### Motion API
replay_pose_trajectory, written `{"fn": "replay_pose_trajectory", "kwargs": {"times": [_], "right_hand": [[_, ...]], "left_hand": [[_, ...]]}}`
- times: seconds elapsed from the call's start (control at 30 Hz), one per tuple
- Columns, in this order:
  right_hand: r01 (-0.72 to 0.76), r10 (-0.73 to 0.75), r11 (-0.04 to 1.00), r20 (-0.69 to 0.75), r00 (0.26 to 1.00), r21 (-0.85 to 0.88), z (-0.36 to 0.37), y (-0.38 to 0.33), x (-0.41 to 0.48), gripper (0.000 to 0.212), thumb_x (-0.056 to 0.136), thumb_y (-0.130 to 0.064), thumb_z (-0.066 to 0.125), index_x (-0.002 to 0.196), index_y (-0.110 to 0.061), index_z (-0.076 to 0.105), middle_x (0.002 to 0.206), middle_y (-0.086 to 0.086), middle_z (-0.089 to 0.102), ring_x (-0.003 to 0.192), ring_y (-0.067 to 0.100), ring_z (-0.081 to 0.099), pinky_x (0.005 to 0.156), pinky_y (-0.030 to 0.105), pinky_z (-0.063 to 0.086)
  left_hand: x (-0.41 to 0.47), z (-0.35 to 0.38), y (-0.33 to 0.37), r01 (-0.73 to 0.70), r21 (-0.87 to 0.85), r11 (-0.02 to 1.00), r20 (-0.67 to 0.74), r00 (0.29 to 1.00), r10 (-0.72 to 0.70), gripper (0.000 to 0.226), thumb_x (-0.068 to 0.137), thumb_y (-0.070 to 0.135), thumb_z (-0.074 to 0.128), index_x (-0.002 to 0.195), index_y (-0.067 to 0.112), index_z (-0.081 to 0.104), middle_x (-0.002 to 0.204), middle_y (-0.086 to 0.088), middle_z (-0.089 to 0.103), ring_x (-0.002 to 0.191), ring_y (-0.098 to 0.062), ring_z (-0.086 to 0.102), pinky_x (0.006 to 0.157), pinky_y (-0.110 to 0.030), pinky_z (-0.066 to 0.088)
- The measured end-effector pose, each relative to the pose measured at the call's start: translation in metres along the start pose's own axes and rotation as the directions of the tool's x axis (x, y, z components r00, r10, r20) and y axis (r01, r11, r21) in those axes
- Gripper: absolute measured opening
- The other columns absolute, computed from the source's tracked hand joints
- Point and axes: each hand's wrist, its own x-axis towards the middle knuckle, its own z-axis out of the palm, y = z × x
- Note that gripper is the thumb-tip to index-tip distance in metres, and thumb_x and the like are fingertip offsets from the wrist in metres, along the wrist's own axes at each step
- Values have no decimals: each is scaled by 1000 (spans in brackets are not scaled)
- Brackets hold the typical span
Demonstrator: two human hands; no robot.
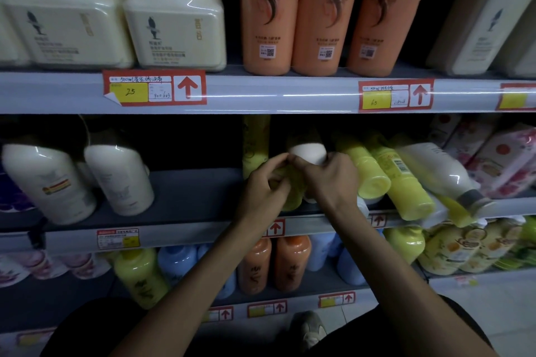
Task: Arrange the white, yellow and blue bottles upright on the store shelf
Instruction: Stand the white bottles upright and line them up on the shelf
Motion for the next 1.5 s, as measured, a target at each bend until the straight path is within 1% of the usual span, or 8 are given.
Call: {"fn": "replay_pose_trajectory", "kwargs": {"times": [0.17, 0.37, 0.7, 0.8, 0.93, 1.13, 1.27, 1.5], "right_hand": [[-55, 33, 986, 133, 991, 160, -42, 0, -19, 54, 69, -64, 84, 76, -11, 74, 58, 8, 71, 51, 26, 69, 54, 45, 61], [-172, 41, 938, 397, 917, 301, -101, -3, -52, 49, 74, -46, 87, 79, 2, 78, 62, 25, 66, 51, 24, 55, 46, 29, 44], [-359, 96, 917, 774, 626, 176, -127, 2, -71, 57, 73, -49, 88, 90, 5, 79, 86, 30, 72, 63, 26, 65, 58, 30, 51], [-505, 139, 843, 833, 536, 184, -119, -1, -70, 47, 83, -44, 77, 108, -4, 79, 94, 19, 79, 76, 26, 75, 60, 32, 58], [-631, 109, 756, 917, 383, 174, -109, -8, -68, 53, 88, -46, 63, 125, -8, 68, 115, 23, 76, 104, 39, 75, 72, 45, 66], [-662, 107, 729, 926, 362, 174, -74, -6, -75, 67, 105, -54, 36, 112, 0, 75, 111, 24, 76, 91, 31, 78, 65, 35, 65], [-526, 41, 812, 872, 487, 255, -46, -7, -85, 41, 105, -37, 51, 119, -7, 75, 109, 18, 78, 98, 35, 76, 64, 31, 61], [-113, -232, 908, 708, 666, 404, 20, -28, -108, 32, 91, -26, 79, 121, -20, 71, 102, 1, 80, 98, 12, 75, 77, 26, 61]], "left_hand": [[-7, -11, -11, -194, 225, 955, 4, 980, 198, 54, 90, 20, 64, 141, 36, 58, 123, 8, 67, 114, -11, 64, 99, -42, 55], [-20, -34, -4, -487, 703, 518, 117, 798, 591, 71, 88, 33, 74, 154, 24, 49, 150, -1, 51, 132, -27, 54, 107, -50, 44], [-43, -52, -4, -719, 673, 172, 343, 509, 789, 68, 85, 15, 76, 148, 9, 50, 149, -15, 58, 140, -34, 54, 112, -60, 42], [-53, -64, -15, -725, 632, 274, 317, 564, 762, 62, 90, 22, 77, 146, 7, 55, 150, -10, 58, 142, -30, 53, 110, -57, 46], [-77, -76, -27, -542, 519, 662, 93, 805, 586, 70, 82, 46, 75, 145, 23, 54, 146, 9, 57, 138, -10, 53, 110, -35, 47], [-101, -92, -29, -208, 275, 939, -82, 968, 238, 87, 66, 52, 95, 143, 34, 58, 138, 20, 64, 128, -3, 60, 102, -30, 54], [-105, -101, -23, -46, 130, 991, -152, 986, 66, 77, 61, 26, 99, 129, 38, 63, 120, 29, 71, 112, 7, 66, 84, -13, 54], [-92, -125, -26, 15, 12, 1000, -251, 968, -12, 69, 63, 25, 100, 121, 35, 64, 116, 17, 75, 110, -5, 71, 80, -26, 60]]}}
